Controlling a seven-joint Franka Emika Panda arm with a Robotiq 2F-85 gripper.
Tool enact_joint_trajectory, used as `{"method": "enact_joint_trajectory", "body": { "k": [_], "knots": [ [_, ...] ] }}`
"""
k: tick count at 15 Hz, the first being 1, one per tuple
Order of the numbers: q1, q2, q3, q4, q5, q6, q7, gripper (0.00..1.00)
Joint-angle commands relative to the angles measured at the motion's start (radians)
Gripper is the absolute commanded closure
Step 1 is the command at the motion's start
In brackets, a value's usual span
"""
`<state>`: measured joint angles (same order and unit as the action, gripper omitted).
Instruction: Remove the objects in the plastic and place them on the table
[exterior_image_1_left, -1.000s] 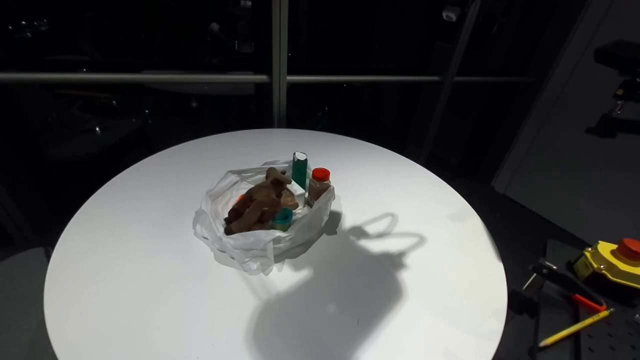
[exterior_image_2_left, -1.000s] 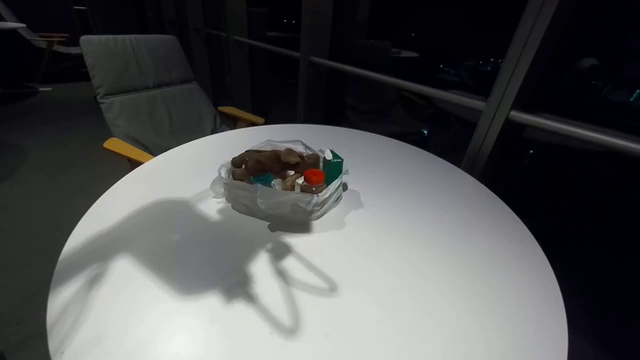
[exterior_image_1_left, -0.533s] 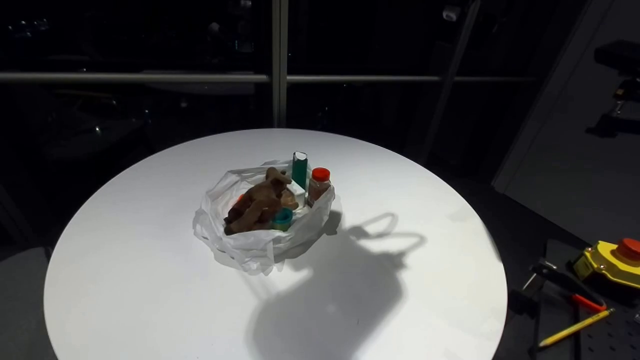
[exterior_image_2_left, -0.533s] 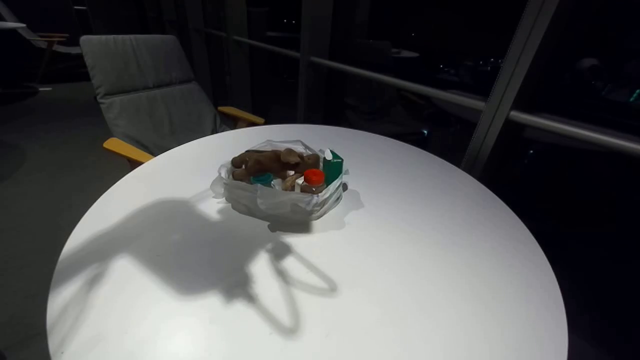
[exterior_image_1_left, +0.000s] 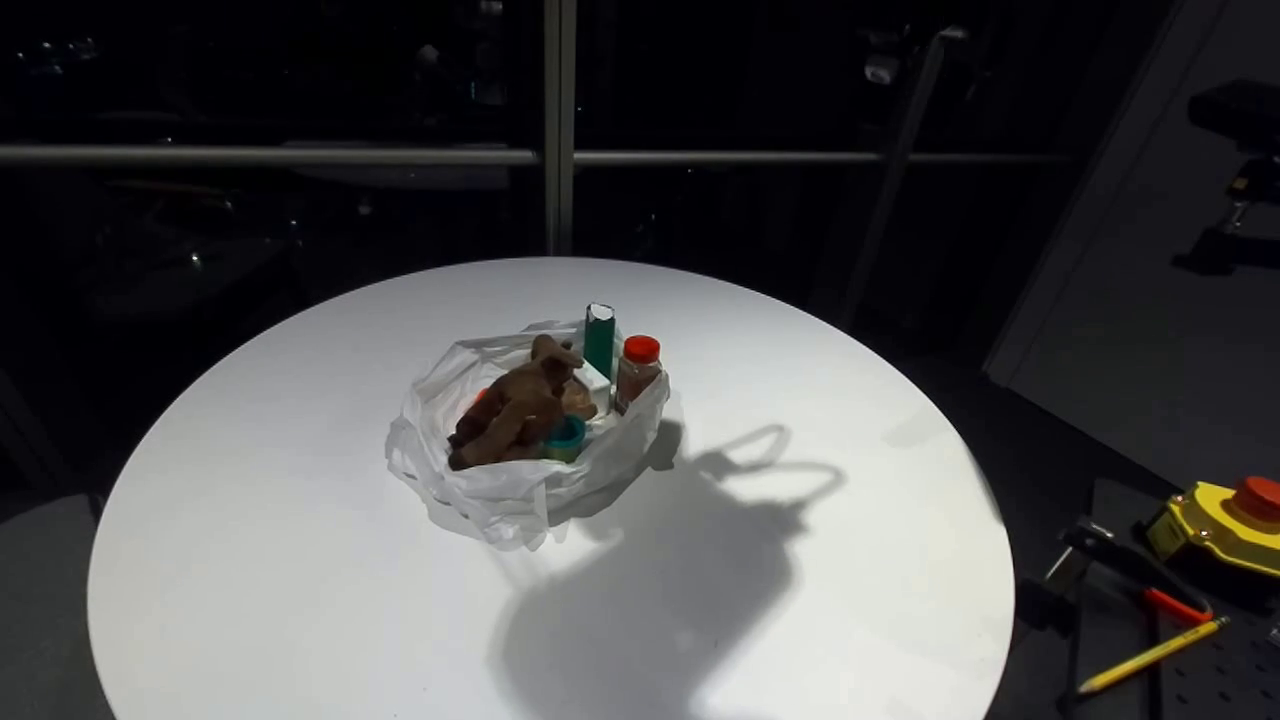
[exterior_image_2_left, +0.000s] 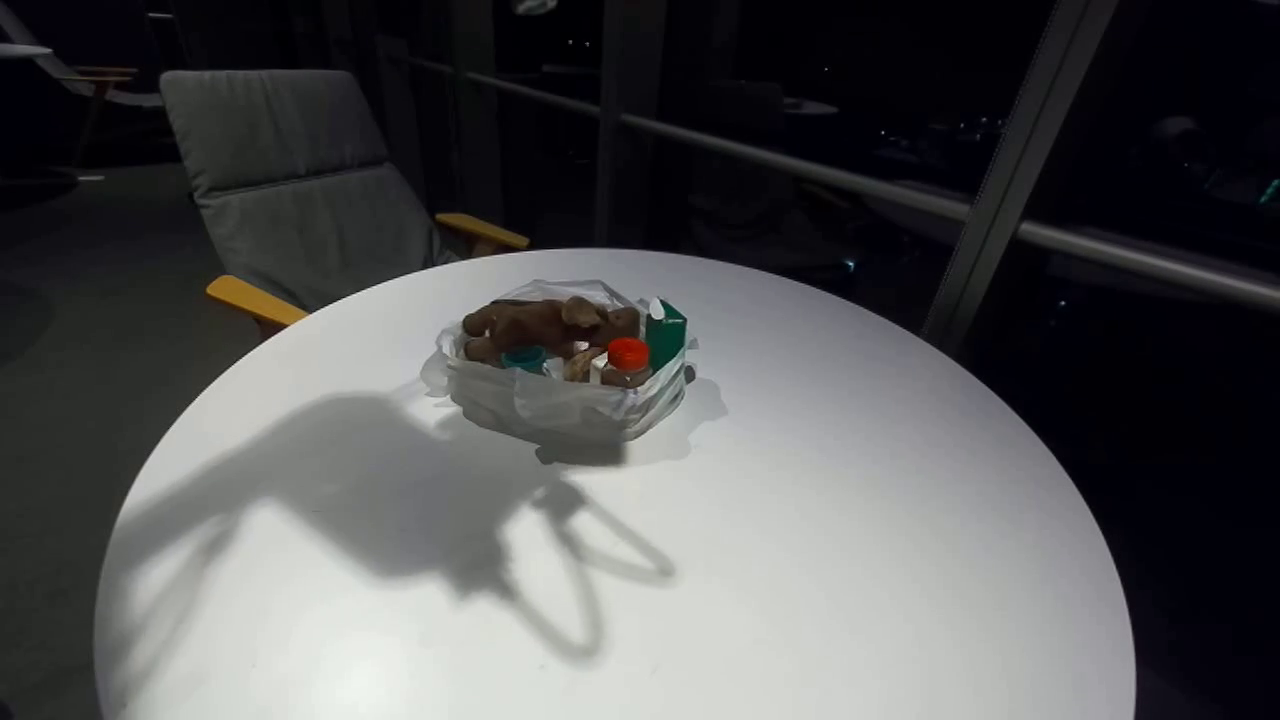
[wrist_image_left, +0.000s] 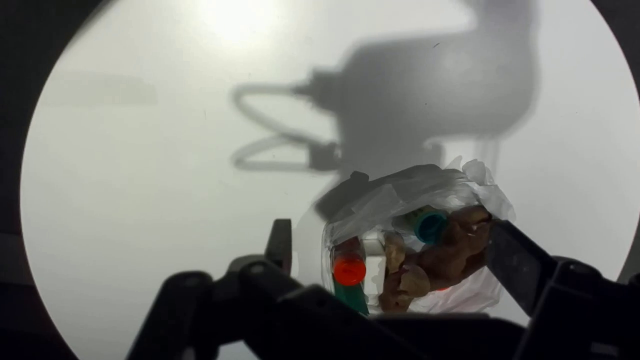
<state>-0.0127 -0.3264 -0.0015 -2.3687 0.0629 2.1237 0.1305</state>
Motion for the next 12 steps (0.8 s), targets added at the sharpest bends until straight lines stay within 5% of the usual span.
{"method": "enact_joint_trajectory", "body": {
  "k": [1,7,12],
  "knots": [
    [-0.003,0.148,0.043,0.035,-0.045,0.083,0.077,0.00],
    [0.017,0.412,0.074,0.086,-0.278,0.305,0.321,0.00],
    [0.091,0.612,0.023,0.223,-0.408,0.333,0.455,0.00]
  ]
}}
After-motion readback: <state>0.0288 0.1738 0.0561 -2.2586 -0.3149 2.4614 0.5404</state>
